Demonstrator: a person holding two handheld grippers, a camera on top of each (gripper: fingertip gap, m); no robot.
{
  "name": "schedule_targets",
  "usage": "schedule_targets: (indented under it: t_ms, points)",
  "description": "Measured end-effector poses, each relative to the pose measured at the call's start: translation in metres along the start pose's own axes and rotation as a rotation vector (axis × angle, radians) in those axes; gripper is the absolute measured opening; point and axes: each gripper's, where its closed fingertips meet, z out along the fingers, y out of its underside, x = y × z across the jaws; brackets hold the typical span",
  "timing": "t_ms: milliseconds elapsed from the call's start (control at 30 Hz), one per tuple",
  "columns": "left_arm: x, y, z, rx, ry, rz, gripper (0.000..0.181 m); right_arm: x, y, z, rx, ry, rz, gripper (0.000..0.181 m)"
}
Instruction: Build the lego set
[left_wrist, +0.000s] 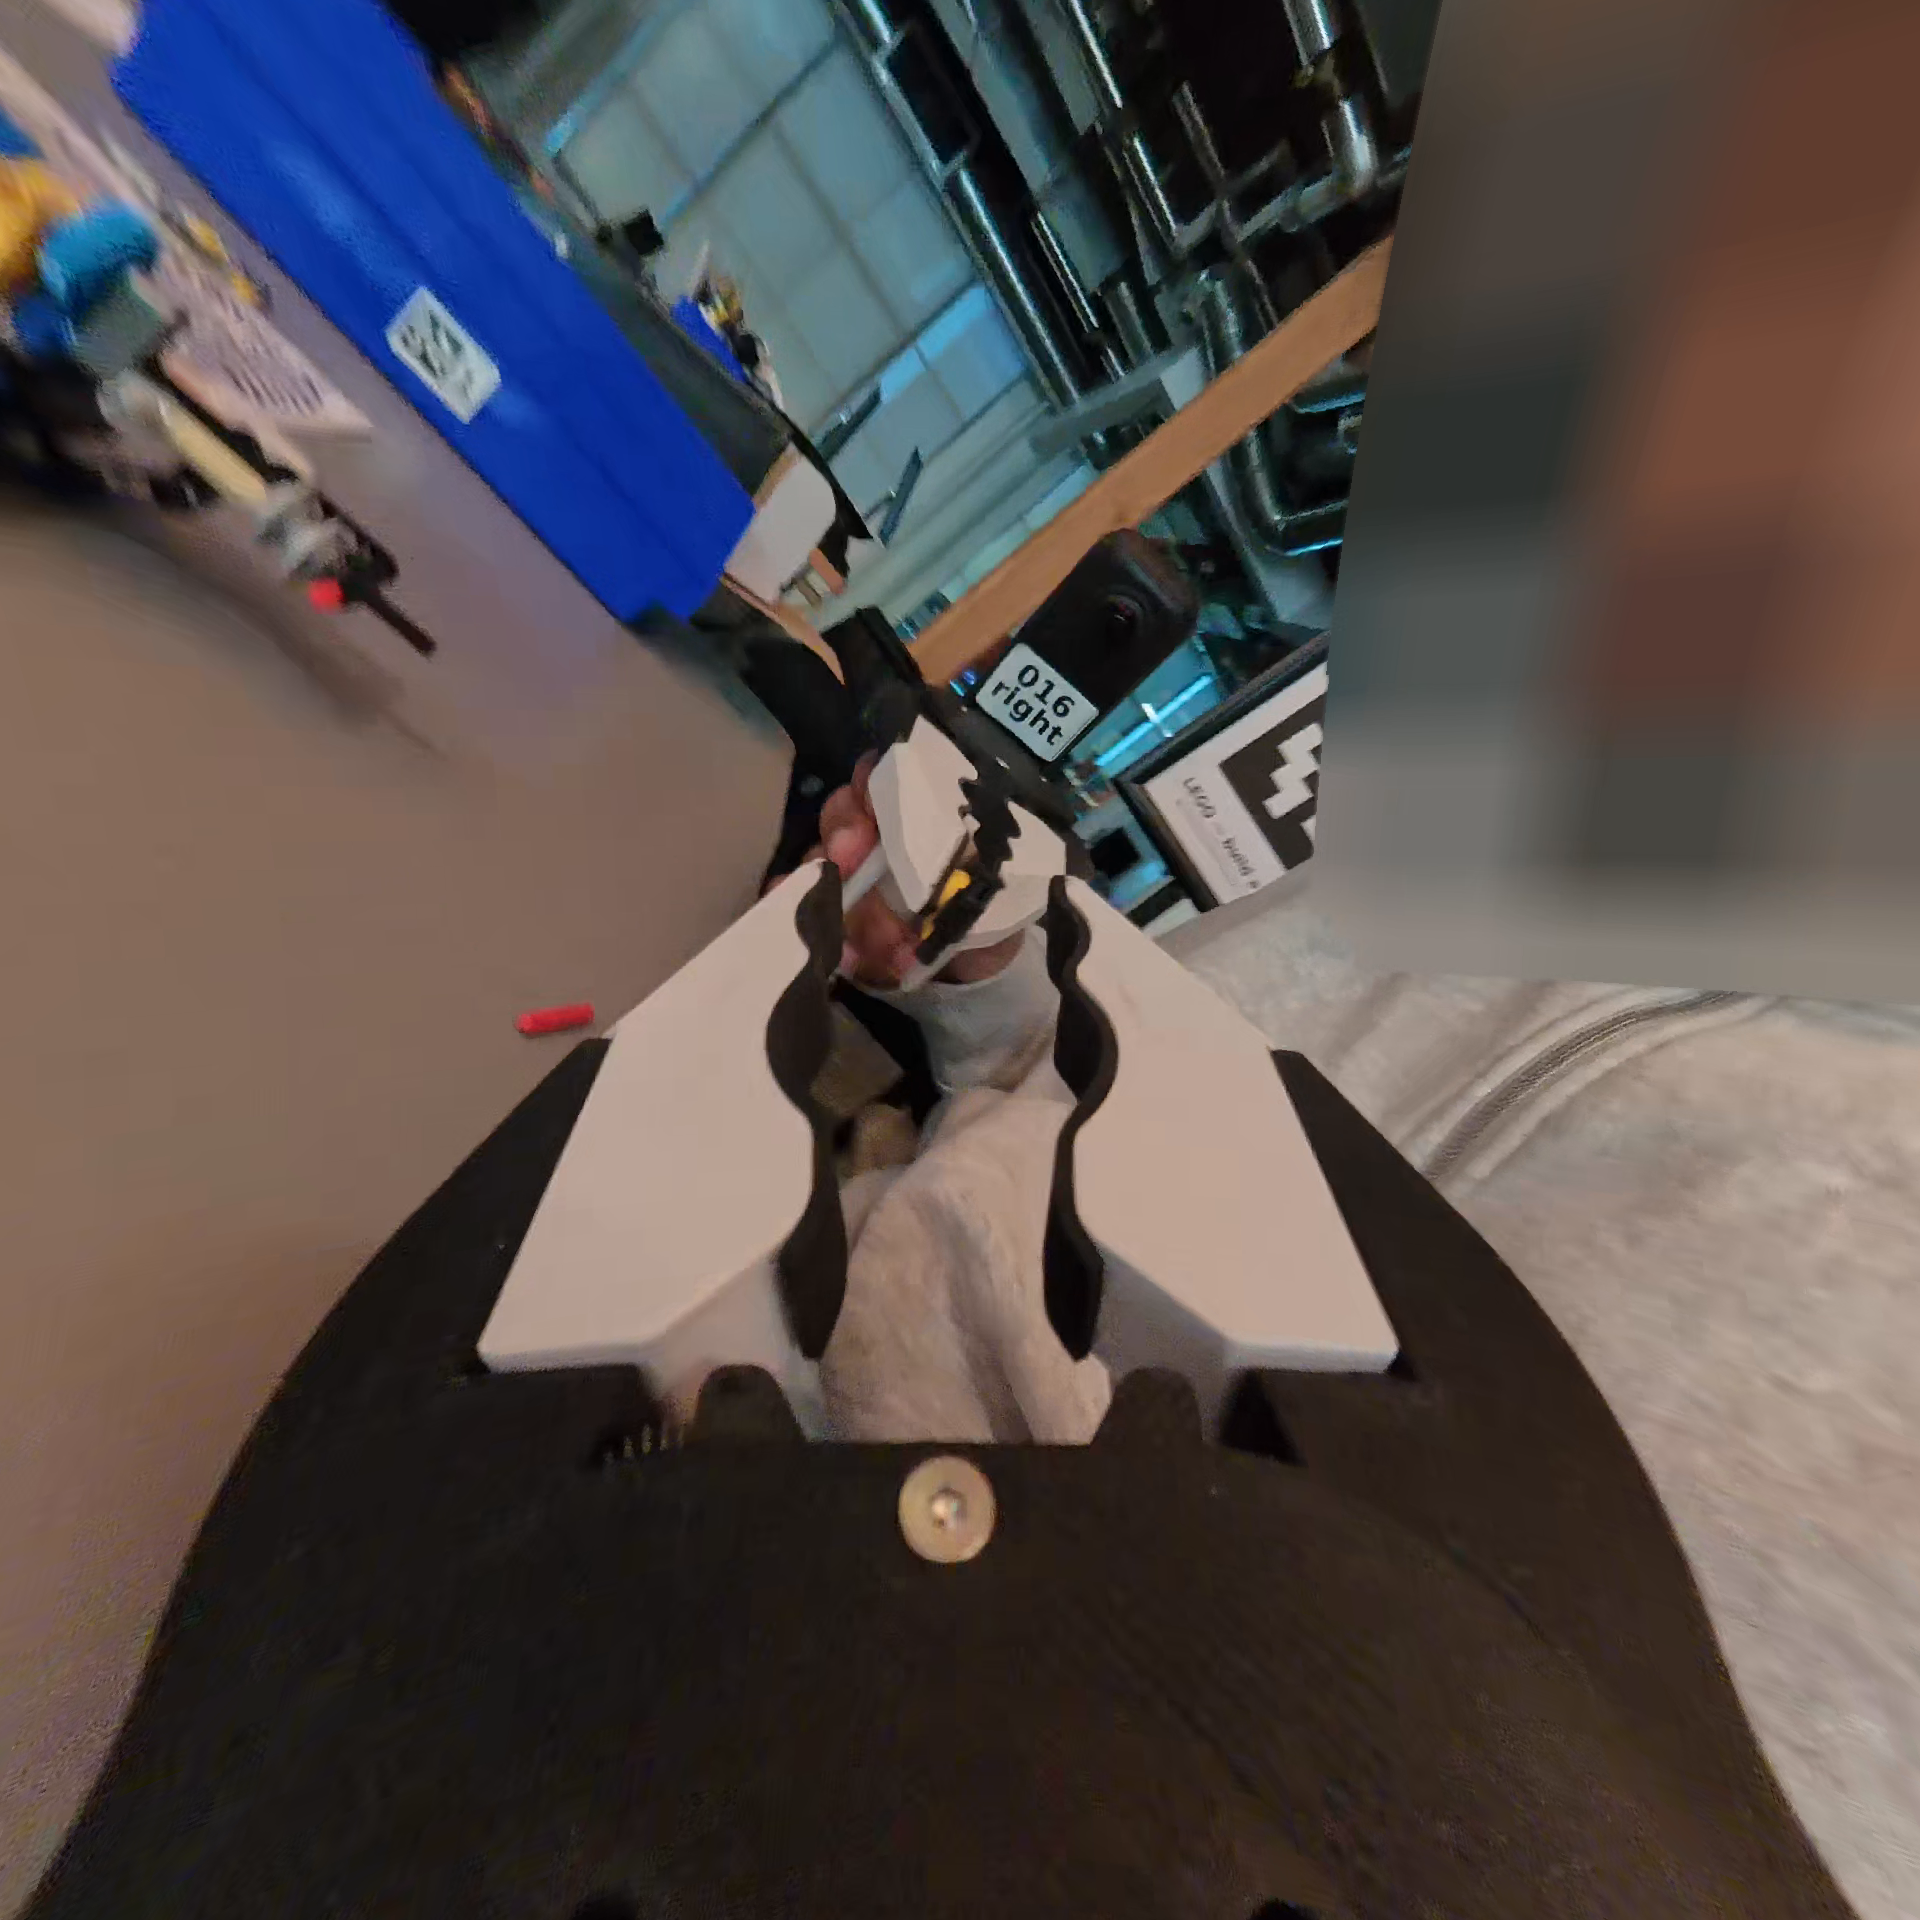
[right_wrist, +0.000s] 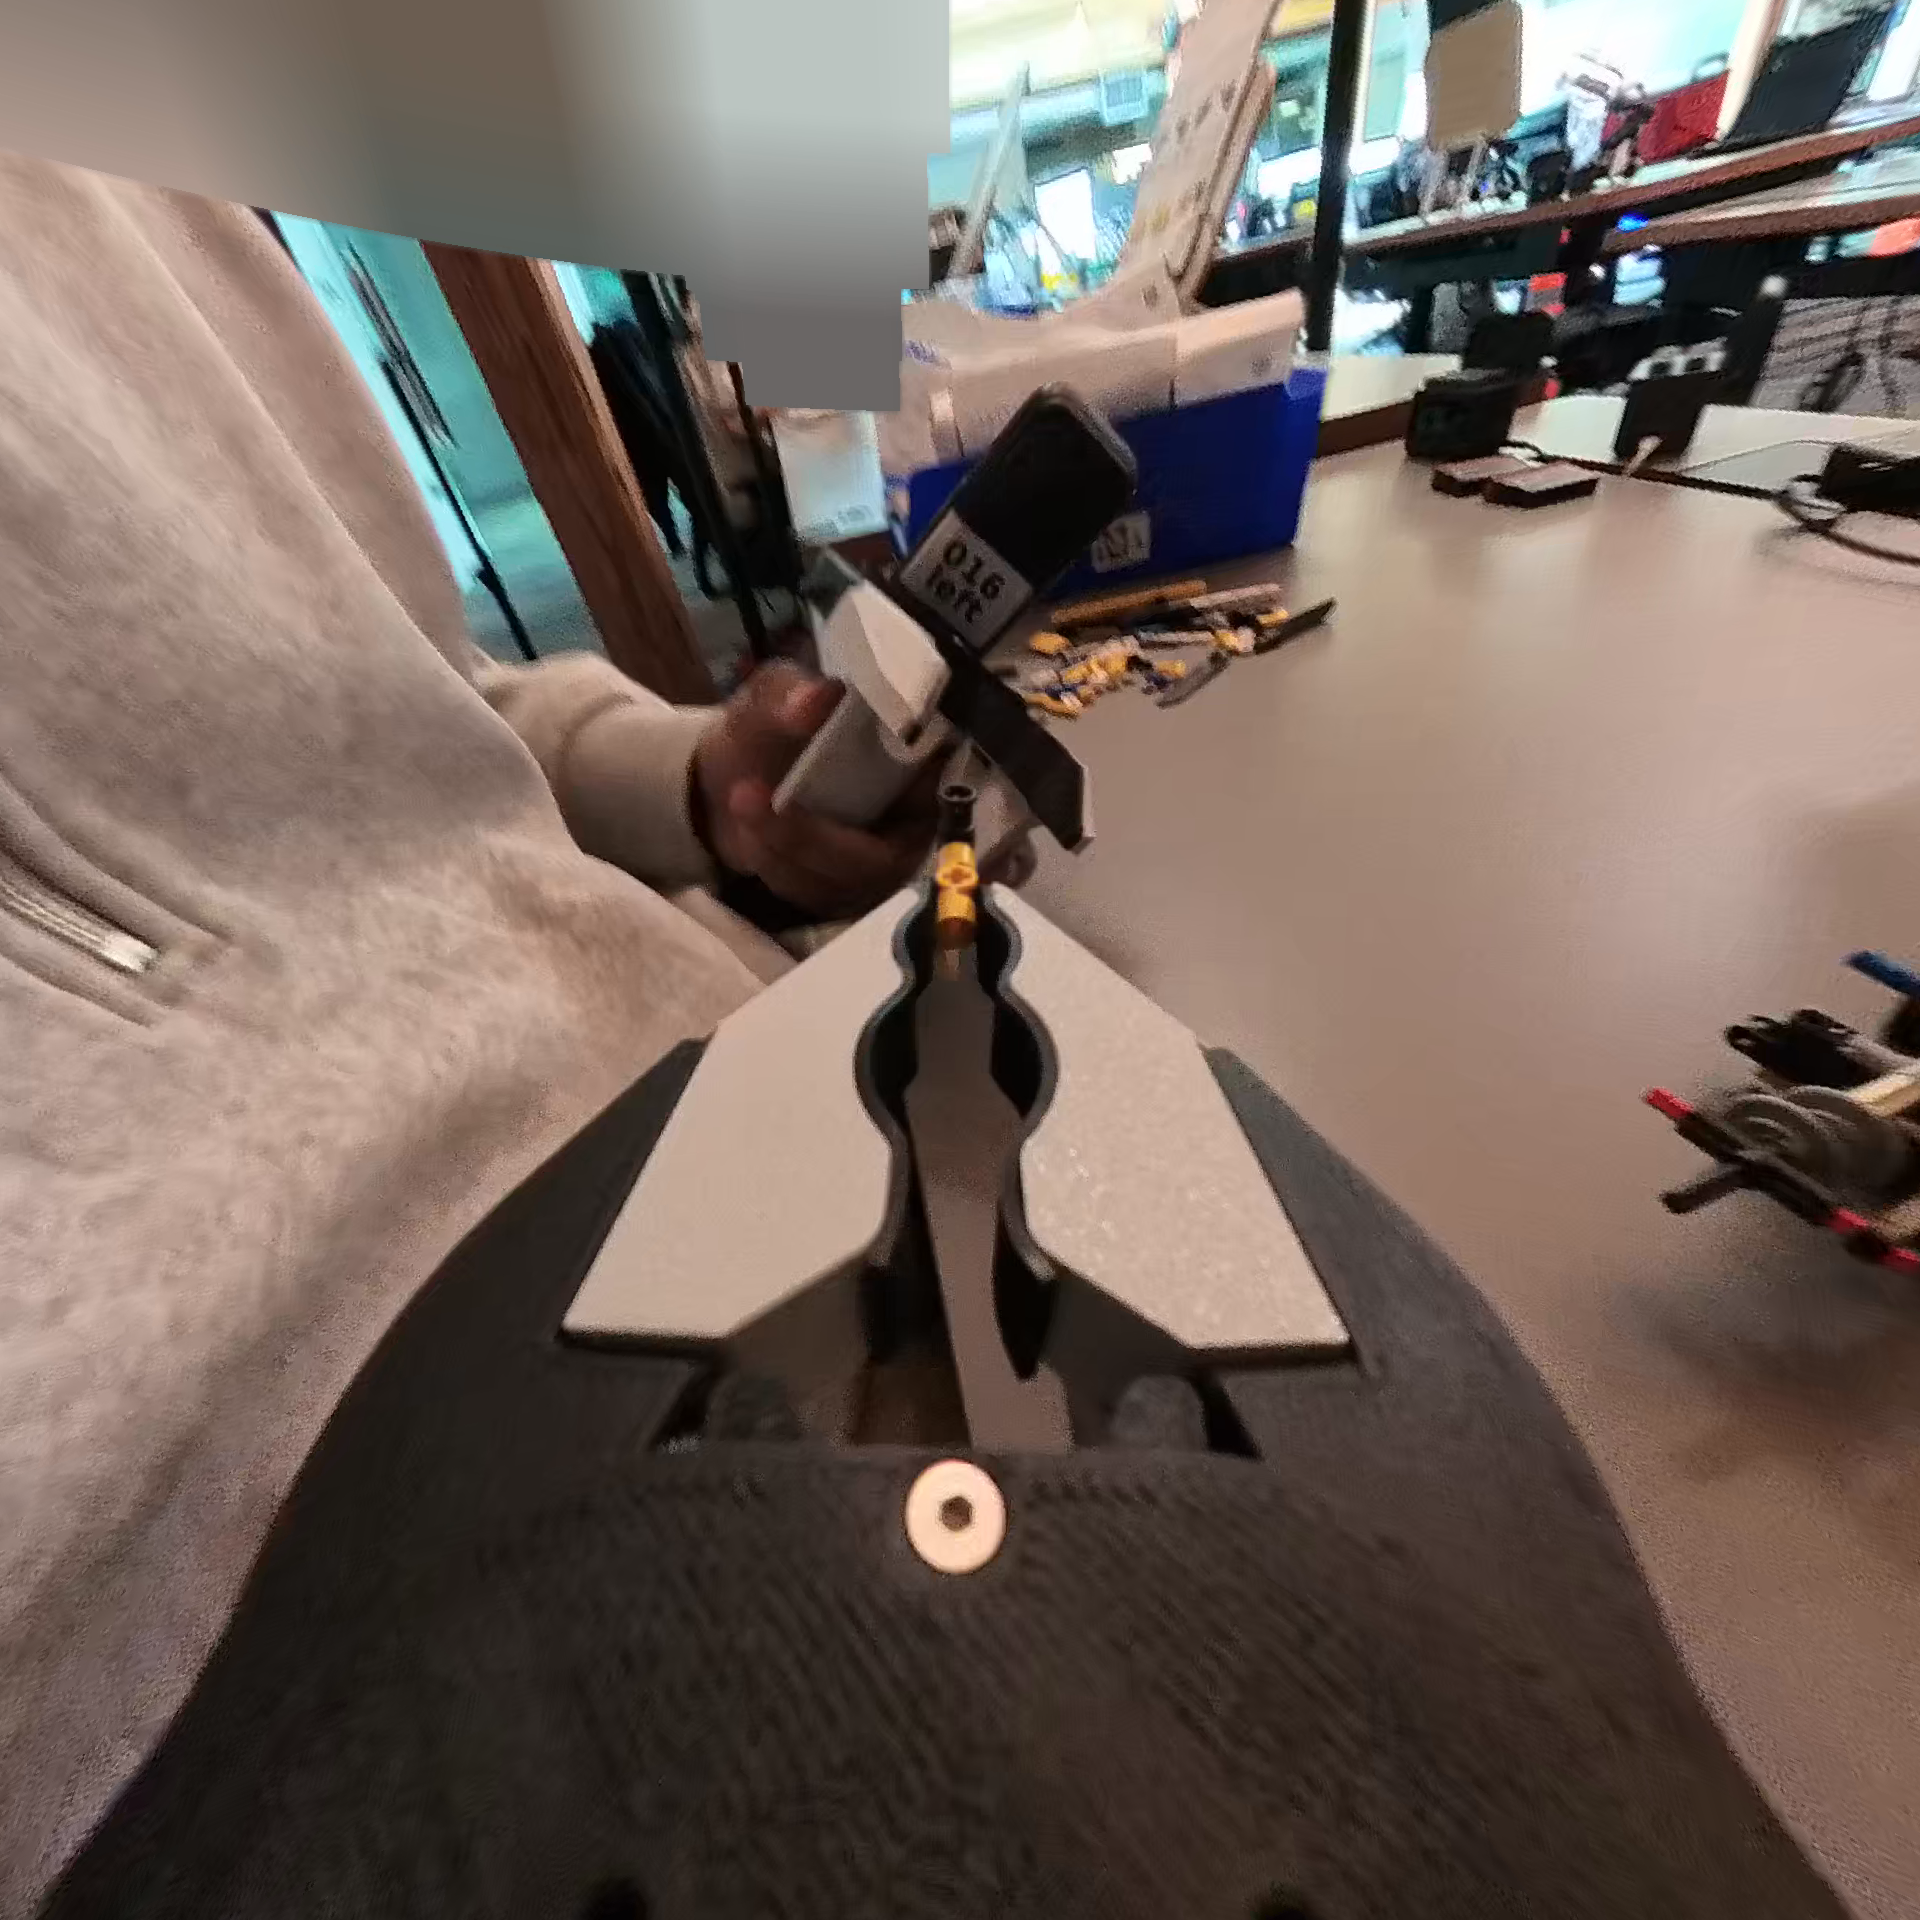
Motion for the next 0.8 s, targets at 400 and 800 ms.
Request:
schedule_targets:
  t_ms: [400, 800]
  points:
    - [0.029, -0.007, 0.019, 0.087, 0.050, 0.228, 0.014, -0.009, -0.029, -0.001, 0.232, -0.156, 0.178, 0.004]
    - [0.042, -0.009, 0.017, 0.142, 0.091, 0.237, 0.007, -0.014, -0.044, 0.002, 0.352, -0.215, 0.257, 0.004]
